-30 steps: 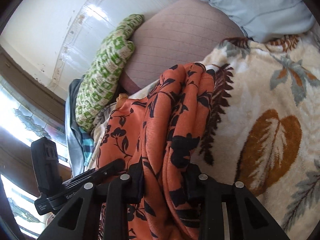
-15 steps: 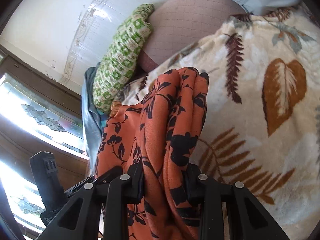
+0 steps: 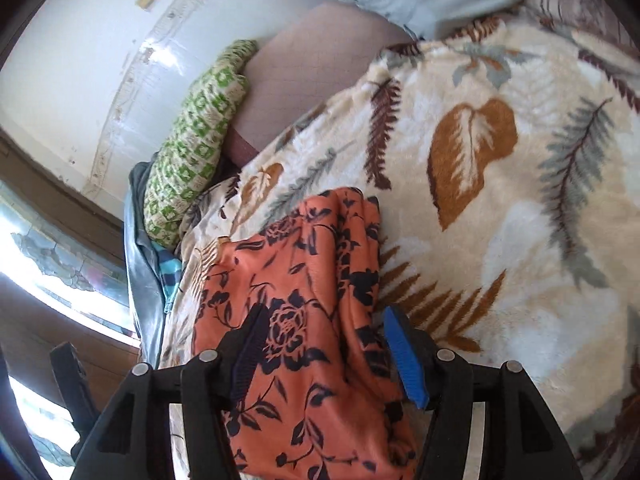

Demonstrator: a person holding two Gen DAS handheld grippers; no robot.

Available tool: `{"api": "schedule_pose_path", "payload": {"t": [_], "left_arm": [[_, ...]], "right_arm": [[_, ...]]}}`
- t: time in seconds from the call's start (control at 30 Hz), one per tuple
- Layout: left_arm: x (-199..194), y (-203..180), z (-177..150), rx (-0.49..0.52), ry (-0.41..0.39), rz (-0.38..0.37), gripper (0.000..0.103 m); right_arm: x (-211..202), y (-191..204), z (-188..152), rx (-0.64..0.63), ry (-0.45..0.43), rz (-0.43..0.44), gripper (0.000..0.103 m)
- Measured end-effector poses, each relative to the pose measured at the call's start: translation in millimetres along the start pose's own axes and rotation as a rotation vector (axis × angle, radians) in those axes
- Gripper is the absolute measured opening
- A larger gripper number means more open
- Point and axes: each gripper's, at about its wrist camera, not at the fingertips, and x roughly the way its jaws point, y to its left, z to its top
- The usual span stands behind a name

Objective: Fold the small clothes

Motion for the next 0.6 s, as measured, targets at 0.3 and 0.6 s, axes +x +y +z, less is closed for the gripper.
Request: {"api": "schedule_pose_path", "payload": {"t": [0.3, 0.6], "left_arm": [[-119.3, -15.9, -69.8, 0.118, -0.139, 0.157, 0.090], [-222.4, -27.6, -86.3, 0.103, -0.310, 0.156, 0.098]], "right_arm": [[-122.0, 64.7, -86.2, -0.347, -0.060, -0.054, 0.063], [-215.3, 126.7, -118.7, -0.462, -0.196, -0.070, 0.066]]}}
